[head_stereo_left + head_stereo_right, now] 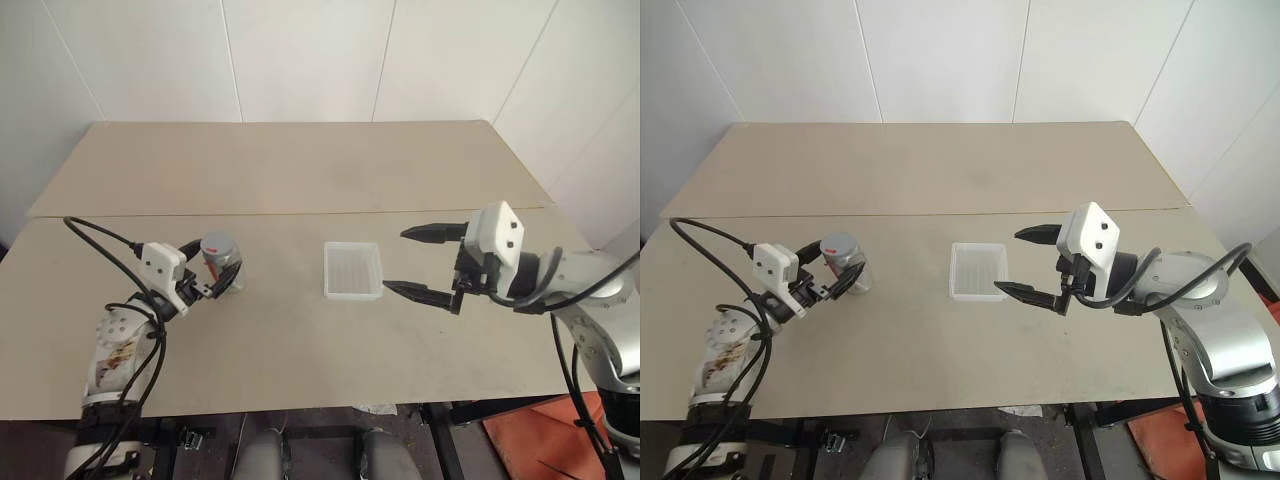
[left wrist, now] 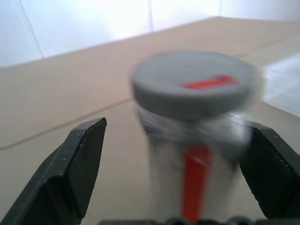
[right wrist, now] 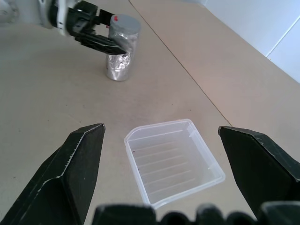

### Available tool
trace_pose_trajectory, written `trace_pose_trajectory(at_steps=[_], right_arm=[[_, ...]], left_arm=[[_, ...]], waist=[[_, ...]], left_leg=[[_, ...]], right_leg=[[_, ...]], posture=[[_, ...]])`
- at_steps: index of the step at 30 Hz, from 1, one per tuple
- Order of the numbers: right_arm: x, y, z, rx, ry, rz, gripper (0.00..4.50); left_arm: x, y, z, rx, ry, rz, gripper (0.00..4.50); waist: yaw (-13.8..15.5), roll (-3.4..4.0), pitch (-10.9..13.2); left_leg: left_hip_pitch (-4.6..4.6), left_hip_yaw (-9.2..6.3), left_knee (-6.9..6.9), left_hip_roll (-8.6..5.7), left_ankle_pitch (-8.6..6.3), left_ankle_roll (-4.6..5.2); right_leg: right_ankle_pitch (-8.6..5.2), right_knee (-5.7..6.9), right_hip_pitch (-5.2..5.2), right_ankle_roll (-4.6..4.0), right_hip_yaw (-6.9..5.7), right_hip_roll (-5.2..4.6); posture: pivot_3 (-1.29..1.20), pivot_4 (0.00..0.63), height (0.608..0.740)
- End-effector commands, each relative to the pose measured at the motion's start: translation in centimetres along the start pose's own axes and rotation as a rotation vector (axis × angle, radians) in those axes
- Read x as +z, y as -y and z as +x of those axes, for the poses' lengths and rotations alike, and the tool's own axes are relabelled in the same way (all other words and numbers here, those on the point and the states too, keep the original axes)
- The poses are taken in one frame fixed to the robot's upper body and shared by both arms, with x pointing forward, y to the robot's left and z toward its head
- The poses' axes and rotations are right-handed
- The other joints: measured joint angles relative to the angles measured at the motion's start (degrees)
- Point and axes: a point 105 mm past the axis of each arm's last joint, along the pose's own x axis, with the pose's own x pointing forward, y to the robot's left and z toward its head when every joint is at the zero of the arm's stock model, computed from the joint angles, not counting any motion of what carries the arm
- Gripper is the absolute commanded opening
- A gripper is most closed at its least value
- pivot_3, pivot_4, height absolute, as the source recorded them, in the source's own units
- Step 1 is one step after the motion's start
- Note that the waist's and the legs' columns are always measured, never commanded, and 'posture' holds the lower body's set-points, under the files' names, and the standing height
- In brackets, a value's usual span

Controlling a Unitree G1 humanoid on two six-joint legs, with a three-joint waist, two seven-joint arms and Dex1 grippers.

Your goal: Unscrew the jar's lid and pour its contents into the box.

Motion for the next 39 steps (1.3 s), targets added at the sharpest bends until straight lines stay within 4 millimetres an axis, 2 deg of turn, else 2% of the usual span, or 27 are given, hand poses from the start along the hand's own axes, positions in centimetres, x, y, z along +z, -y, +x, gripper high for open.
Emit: trace_pose_trajectory(at_steps=[1,4,9,10,13,19,21,24,30,39], right_arm=[[1.2,0.2,-0.5,-0.031,0.034,-0.043,4.5],[1.2,0.2,-0.5,-0.035,0.036,-0.042,4.5],[1.5,0.3,-0.2,-0.047,0.053,-0.042,4.5],[1.7,0.3,0.0,-0.046,0.062,-0.043,4.5],[2.8,0.2,0.9,-0.03,0.11,-0.046,4.5],[6.7,0.3,4.0,0.104,0.274,-0.01,4.5],[8.1,0.1,5.1,0.168,0.329,0.013,4.5],[9.8,-0.3,6.8,0.228,0.365,0.026,4.5],[10.1,0.8,10.1,0.167,0.312,0.047,4.5],[9.0,2.3,11.7,0.073,0.242,0.082,4.5]], left_arm=[[0.7,-0.1,0.8,-0.011,0.035,0.034,4.3],[0.5,0.2,1.2,-0.043,0.033,0.03,3.63],[1.0,0.4,1.2,-0.062,0.044,0.034,2.04],[1.5,0.5,1.2,-0.072,0.051,0.035,1.94],[3.7,1.2,0.9,-0.17,0.068,0.046,1.94],[9.0,4.2,-0.2,-0.642,0.002,0.021,1.94],[10.0,5.0,0.2,-0.756,-0.002,0.017,1.94],[10.9,6.1,1.9,-0.853,0.023,0.003,1.94],[11.7,7.9,5.1,-0.942,0.092,0.003,1.94],[12.1,9.1,6.0,-1.0,0.147,0.002,1.94]], waist=[[-0.04,0.0,0.0],[-0.14,0.0,0.0],[-0.11,0.0,0.0],[-0.12,0.0,0.0],[-0.42,-0.02,0.01],[-0.97,-0.01,0.02],[-0.74,0.0,0.03],[-0.49,0.0,0.03],[-0.52,0.0,0.03],[-1.13,0.0,0.03]], left_leg=[[0.0,0.0,0.0,0.0,0.0,0.0],[0.01,0.0,-0.01,0.01,0.0,0.0],[0.02,-0.01,-0.01,0.02,0.0,0.0],[0.02,-0.01,-0.01,0.02,0.0,0.0],[0.0,-0.01,0.0,0.03,0.0,0.0],[-0.09,-0.02,-0.01,0.11,0.02,-0.03],[-0.11,-0.01,0.0,0.08,0.02,-0.03],[-0.14,0.05,0.0,0.03,0.02,-0.03],[-0.35,0.28,0.02,0.03,0.06,-0.06],[-0.56,0.22,0.0,0.05,0.06,-0.07]], right_leg=[[0.0,0.01,0.0,0.0,0.0,0.0],[0.0,0.01,-0.01,0.0,0.0,0.0],[0.0,0.03,-0.01,0.0,0.0,0.01],[0.0,0.03,0.0,0.0,0.0,0.01],[0.0,0.04,-0.03,0.0,0.0,0.01],[0.0,0.13,-0.21,-0.01,0.02,0.12],[0.0,0.11,-0.19,-0.01,0.0,0.11],[0.0,0.08,-0.16,0.0,-0.01,0.11],[0.0,0.15,-0.24,0.0,-0.12,0.18],[0.0,0.18,-0.39,0.02,-0.13,0.22]], posture=[[0.0,0.15,0.74],[0.0,0.15,0.74],[0.0,0.15,0.74],[0.0,0.15,0.74],[0.0,0.15,0.74],[0.0,0.15,0.74],[0.0,0.15,0.74],[0.0,0.15,0.74],[0.0,0.15,0.74],[0.0,0.15,0.74]])
